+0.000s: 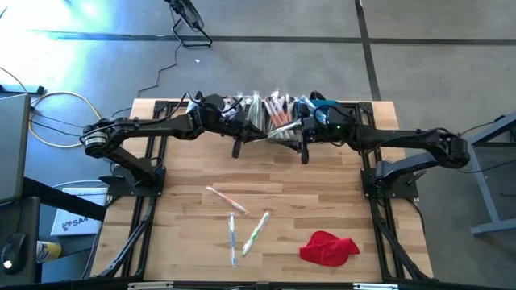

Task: Pick & Place Toothbrushes
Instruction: Put the green toothbrush into the gray bin

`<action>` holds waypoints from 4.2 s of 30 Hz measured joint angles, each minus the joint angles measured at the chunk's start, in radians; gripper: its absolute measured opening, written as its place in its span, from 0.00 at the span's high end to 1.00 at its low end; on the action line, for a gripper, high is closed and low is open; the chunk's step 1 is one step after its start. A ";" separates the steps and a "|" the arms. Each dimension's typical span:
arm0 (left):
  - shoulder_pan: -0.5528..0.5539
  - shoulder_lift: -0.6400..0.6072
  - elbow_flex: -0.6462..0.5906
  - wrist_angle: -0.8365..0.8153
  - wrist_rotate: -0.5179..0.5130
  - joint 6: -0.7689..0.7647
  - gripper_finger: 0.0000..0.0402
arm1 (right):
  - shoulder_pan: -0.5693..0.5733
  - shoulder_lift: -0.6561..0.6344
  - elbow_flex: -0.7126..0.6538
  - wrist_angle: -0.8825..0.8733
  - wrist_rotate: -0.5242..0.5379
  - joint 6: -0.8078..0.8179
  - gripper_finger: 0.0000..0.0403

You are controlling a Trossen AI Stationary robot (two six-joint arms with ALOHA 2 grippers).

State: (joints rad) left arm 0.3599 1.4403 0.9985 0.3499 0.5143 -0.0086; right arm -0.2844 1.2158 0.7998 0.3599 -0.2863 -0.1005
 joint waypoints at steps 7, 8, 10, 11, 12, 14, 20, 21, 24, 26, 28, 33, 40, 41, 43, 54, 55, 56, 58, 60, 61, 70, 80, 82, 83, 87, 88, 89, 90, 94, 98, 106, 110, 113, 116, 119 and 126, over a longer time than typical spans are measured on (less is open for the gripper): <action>0.000 0.000 0.000 -0.008 -0.001 0.000 1.00 | 0.003 0.028 0.000 0.079 0.000 0.001 0.59; 0.000 0.000 0.000 -0.008 -0.002 0.000 1.00 | 0.003 0.028 0.000 0.079 0.000 0.001 0.61; 0.000 0.000 0.000 -0.008 -0.003 0.001 1.00 | 0.003 0.028 0.000 0.079 0.000 0.000 0.65; 0.000 0.000 0.000 -0.008 -0.006 0.002 1.00 | 0.003 0.028 0.000 0.079 0.000 0.000 0.68; 0.000 0.000 0.000 -0.008 -0.009 0.003 1.00 | 0.003 0.028 0.000 0.079 0.000 0.000 0.70; 0.000 0.000 0.000 -0.008 -0.010 0.003 1.00 | 0.003 0.028 0.000 0.079 0.000 0.000 0.75; 0.000 0.000 0.000 -0.008 -0.011 0.003 1.00 | 0.003 0.028 0.000 0.079 0.000 -0.001 0.87; 0.000 0.000 0.000 -0.009 -0.011 0.003 1.00 | 0.003 0.028 0.000 0.079 0.000 -0.001 0.88; 0.000 0.001 0.000 -0.008 -0.011 0.003 1.00 | 0.003 0.028 0.000 0.078 0.000 -0.002 0.92; 0.000 0.001 0.000 -0.009 -0.011 0.003 1.00 | 0.003 0.028 0.000 0.078 0.000 -0.002 0.93; 0.000 0.001 0.000 -0.009 -0.011 0.003 1.00 | 0.003 0.028 0.000 0.077 -0.001 -0.002 0.94; 0.000 0.001 0.000 -0.009 -0.011 0.003 1.00 | 0.003 0.028 0.000 0.077 -0.001 -0.002 0.94; 0.000 0.001 0.000 -0.010 -0.032 0.003 0.97 | 0.003 0.028 0.000 0.076 0.000 -0.002 0.94; 0.000 0.001 0.000 -0.010 -0.033 0.003 0.96 | 0.003 0.028 0.000 0.075 0.000 -0.002 0.94; 0.000 0.001 0.000 -0.010 -0.045 0.003 0.91 | 0.003 0.028 0.000 0.074 0.000 -0.002 0.94; 0.000 0.002 0.000 -0.016 -0.087 0.003 0.72 | 0.003 0.027 0.000 0.063 0.000 -0.001 0.94; 0.000 0.002 0.000 -0.018 -0.087 0.003 0.72 | 0.003 0.027 0.000 0.062 0.000 -0.001 0.94; 0.000 0.002 0.000 -0.021 -0.087 0.003 0.72 | 0.002 0.027 0.000 0.062 0.000 -0.001 0.94; 0.000 0.002 0.000 -0.037 -0.087 0.003 0.72 | 0.001 0.027 0.000 0.060 0.000 -0.001 0.94; 0.000 0.002 0.000 -0.038 -0.087 -0.022 0.72 | 0.001 0.027 0.000 0.058 0.004 -0.001 0.94; 0.000 0.002 0.000 -0.038 -0.087 -0.022 0.72 | 0.001 0.027 0.000 0.058 0.014 -0.001 0.94; 0.016 -0.031 -0.032 -0.004 -0.023 0.059 0.72 | -0.004 0.027 0.000 0.033 0.023 0.039 0.94; 0.087 -0.264 -0.255 0.049 -0.027 0.038 0.72 | -0.051 0.033 0.011 0.011 0.023 0.101 0.94; 0.094 -0.314 -0.296 0.044 -0.029 0.039 0.72 | -0.057 0.035 0.016 0.008 0.023 0.104 0.94; 0.098 -0.341 -0.316 0.046 -0.029 0.044 0.72 | -0.058 0.035 0.020 0.006 0.023 0.103 0.94; 0.099 -0.460 -0.401 0.047 -0.066 0.057 0.72 | -0.056 0.035 0.031 0.007 0.022 0.104 0.94; 0.099 -0.493 -0.427 0.041 -0.073 0.057 0.72 | -0.056 0.035 0.034 0.003 0.022 0.104 0.94; 0.099 -0.525 -0.452 0.042 -0.082 0.057 0.72 | -0.056 0.035 0.041 -0.007 0.023 0.104 0.94; 0.099 -0.559 -0.475 0.041 -0.093 0.057 0.72 | -0.056 0.035 0.048 -0.016 0.023 0.104 0.94; 0.099 -0.706 -0.576 0.027 -0.116 0.056 0.72 | -0.050 0.062 0.086 -0.029 0.023 0.113 0.94; 0.098 -0.854 -0.647 -0.056 -0.118 0.053 0.72 | -0.049 0.129 0.144 -0.055 0.022 0.126 0.94; 0.098 -1.100 -0.702 -0.291 -0.125 0.056 0.72 | -0.052 0.313 0.329 -0.146 0.024 0.132 0.94; 0.098 -1.200 -0.702 -0.385 -0.125 0.056 0.72 | -0.057 0.384 0.439 -0.229 0.046 0.132 0.94; 0.098 -1.261 -0.702 -0.458 -0.125 0.061 0.72 | -0.069 0.434 0.507 -0.280 0.049 0.132 0.94; 0.098 -1.309 -0.702 -0.506 -0.125 0.058 0.72 | -0.092 0.462 0.554 -0.317 0.048 0.136 0.94; 0.098 -1.335 -0.702 -0.536 -0.125 0.053 0.72 | -0.128 0.475 0.572 -0.347 0.036 0.164 0.94; 0.098 -1.345 -0.702 -0.534 -0.124 0.045 0.72 | -0.218 0.478 0.574 -0.390 -0.034 0.212 0.94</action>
State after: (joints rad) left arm 0.4580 0.0952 0.2962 -0.1837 0.3903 0.0367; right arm -0.5022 1.6939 1.3739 -0.0297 -0.3199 0.1120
